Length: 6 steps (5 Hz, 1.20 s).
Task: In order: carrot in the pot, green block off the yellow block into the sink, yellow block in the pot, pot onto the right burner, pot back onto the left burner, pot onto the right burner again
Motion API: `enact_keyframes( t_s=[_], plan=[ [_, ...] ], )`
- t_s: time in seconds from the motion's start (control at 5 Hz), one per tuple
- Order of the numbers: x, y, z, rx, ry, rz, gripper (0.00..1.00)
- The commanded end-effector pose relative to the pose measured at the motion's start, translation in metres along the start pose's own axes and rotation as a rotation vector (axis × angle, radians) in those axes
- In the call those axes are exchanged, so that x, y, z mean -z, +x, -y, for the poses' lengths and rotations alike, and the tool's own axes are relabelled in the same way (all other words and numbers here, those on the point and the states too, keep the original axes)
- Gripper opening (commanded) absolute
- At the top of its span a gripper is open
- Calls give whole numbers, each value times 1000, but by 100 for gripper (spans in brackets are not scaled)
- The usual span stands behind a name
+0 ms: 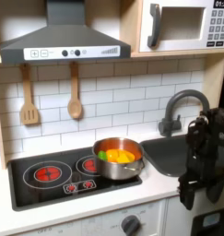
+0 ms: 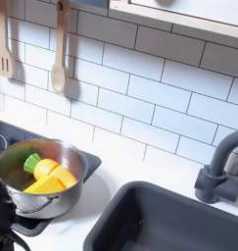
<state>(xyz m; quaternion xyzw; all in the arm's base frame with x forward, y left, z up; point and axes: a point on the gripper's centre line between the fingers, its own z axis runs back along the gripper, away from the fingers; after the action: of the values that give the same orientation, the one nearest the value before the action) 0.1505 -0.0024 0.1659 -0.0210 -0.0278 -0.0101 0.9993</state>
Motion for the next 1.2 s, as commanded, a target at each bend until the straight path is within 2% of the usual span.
enact_keyframes(
  t_s=[0.0, 0.4, 0.6, 0.8, 1.0],
  plan=[
    [0, 0, 0, 0, 0, -2, 100],
    [0, 0, 0, -2, 0, -1, 100],
    [7, 5, -5, -9, -14, 11, 100],
    [10, 18, -7, 9, 2, 26, 100],
    [15, 24, -6, 24, 0, 30, 100]
  ],
)
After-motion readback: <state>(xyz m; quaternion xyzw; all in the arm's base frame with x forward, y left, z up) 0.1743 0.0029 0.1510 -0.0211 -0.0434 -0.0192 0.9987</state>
